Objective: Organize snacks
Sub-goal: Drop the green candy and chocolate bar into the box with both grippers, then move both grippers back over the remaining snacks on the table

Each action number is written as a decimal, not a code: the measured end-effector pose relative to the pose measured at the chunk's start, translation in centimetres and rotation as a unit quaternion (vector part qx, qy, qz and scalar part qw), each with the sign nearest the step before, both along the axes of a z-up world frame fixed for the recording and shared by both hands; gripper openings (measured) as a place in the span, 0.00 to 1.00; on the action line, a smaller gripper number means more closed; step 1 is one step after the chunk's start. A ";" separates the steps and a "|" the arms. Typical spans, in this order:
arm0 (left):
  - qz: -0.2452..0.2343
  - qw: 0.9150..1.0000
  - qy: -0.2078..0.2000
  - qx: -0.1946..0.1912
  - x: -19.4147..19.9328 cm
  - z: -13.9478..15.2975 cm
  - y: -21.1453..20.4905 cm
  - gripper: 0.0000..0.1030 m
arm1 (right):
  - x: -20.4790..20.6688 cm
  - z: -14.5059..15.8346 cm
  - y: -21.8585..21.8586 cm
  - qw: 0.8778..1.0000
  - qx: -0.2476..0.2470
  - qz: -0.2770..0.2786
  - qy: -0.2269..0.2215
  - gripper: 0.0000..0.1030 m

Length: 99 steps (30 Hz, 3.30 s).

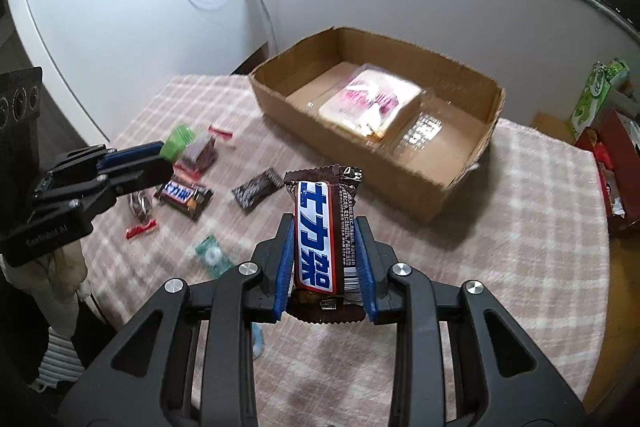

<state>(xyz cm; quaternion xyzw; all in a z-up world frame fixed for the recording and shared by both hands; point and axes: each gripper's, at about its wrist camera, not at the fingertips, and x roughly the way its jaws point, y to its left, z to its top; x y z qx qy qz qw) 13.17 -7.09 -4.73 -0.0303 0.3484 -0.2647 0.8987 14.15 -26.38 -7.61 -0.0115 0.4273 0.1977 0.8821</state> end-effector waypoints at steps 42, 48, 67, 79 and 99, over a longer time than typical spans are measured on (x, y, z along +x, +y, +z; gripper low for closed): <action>0.047 0.996 0.052 0.059 15.3 -2.5 -3.6 0.21 | 14.7 -0.6 -4.9 0.996 -0.013 -0.087 0.000 0.48; 0.050 0.997 0.043 0.049 14.3 -1.2 -2.9 0.21 | 13.4 0.7 -5.1 0.996 -0.014 -0.086 -0.013 0.48; 0.070 0.997 0.000 0.021 3.9 3.1 4.7 0.21 | 3.5 3.5 -3.1 0.999 0.002 -0.032 -0.020 0.48; 0.131 0.990 0.047 -0.003 -2.8 -0.8 11.6 0.30 | 0.3 0.7 -0.5 0.999 0.001 0.028 0.021 0.48; 0.152 0.975 0.139 -0.079 -5.2 -7.0 13.8 0.35 | 5.2 -5.5 3.4 0.988 -0.001 0.077 0.134 0.48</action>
